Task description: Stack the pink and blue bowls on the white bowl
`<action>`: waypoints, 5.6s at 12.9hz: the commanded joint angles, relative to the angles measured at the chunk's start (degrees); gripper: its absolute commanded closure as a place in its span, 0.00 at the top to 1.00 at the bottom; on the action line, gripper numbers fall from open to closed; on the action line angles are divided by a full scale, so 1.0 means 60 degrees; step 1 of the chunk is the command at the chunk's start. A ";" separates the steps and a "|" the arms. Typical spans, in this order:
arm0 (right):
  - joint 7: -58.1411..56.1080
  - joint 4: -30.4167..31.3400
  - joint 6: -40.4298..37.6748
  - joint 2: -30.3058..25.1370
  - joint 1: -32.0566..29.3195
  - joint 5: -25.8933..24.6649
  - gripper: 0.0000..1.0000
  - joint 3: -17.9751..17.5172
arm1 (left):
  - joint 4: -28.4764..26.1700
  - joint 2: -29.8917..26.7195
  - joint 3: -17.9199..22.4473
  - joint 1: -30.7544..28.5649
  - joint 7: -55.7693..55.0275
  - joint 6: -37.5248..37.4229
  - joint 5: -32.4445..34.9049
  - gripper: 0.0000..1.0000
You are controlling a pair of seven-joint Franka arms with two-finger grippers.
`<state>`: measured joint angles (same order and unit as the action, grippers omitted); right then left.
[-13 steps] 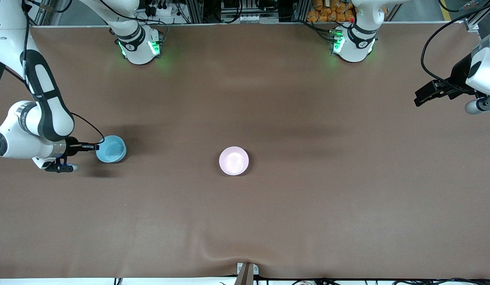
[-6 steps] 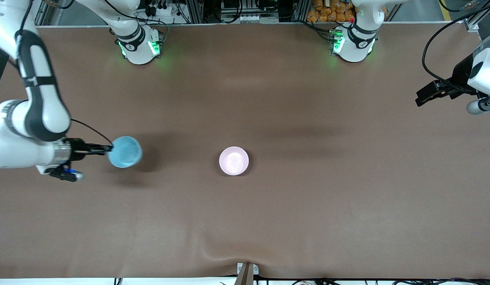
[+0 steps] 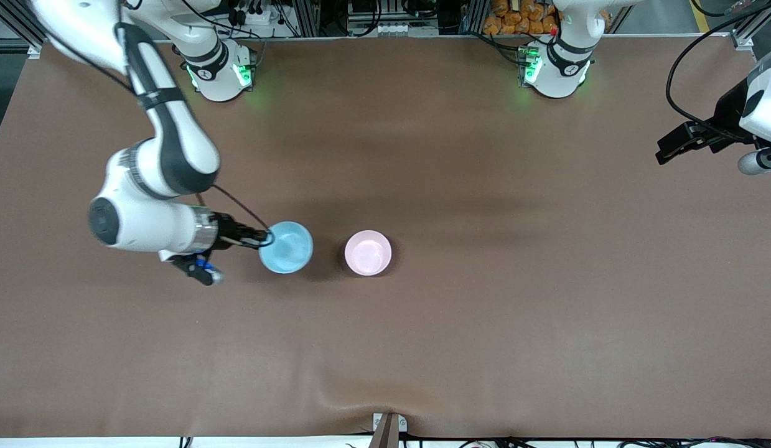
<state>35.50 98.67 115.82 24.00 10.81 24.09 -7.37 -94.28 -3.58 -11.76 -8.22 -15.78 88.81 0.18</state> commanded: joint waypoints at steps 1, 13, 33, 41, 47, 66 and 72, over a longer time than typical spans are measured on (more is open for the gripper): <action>0.1403 -0.0403 0.0647 0.0437 0.0861 0.0321 0.00 0.0131 | -0.0034 -0.0180 -0.0091 -0.0095 0.0272 -0.0051 0.0087 1.00; 0.2989 -0.0932 0.2084 0.1845 0.2446 0.0160 0.00 0.0189 | 0.0099 -0.0180 -0.0062 -0.0109 0.0653 -0.0022 0.0043 1.00; 0.2262 -0.4049 -0.1707 0.2007 0.1598 -0.1079 1.00 0.0643 | 0.0216 -0.0209 -0.0179 -0.0373 0.1151 -0.0066 -0.0073 1.00; -0.2384 -0.5503 -0.5014 0.0955 -0.1111 -0.2003 1.00 0.0526 | 0.0260 -0.0107 -0.0369 -0.0373 0.1415 -0.0124 -0.0323 1.00; -0.4385 -0.5241 -0.6588 -0.1535 -0.1963 -0.4191 1.00 -0.0720 | 0.0304 -0.0092 -0.0340 -0.0432 0.1415 -0.0124 -0.0337 1.00; -0.5785 -0.2061 -0.5357 -0.4101 -0.1875 -0.4717 1.00 0.0687 | 0.0274 -0.0033 -0.0296 -0.0578 0.1299 -0.0271 -0.0323 1.00; -0.5785 -0.2075 -0.5372 -0.4087 -0.1934 -0.4806 1.00 0.0614 | 0.0683 -0.0107 -0.0369 -0.0534 0.1254 -0.0534 -0.0206 1.00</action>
<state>1.67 87.30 84.61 -0.57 -0.21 -3.53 -3.01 -92.20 -3.75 -13.51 -11.14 -8.14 87.42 -0.90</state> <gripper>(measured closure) 0.000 0.000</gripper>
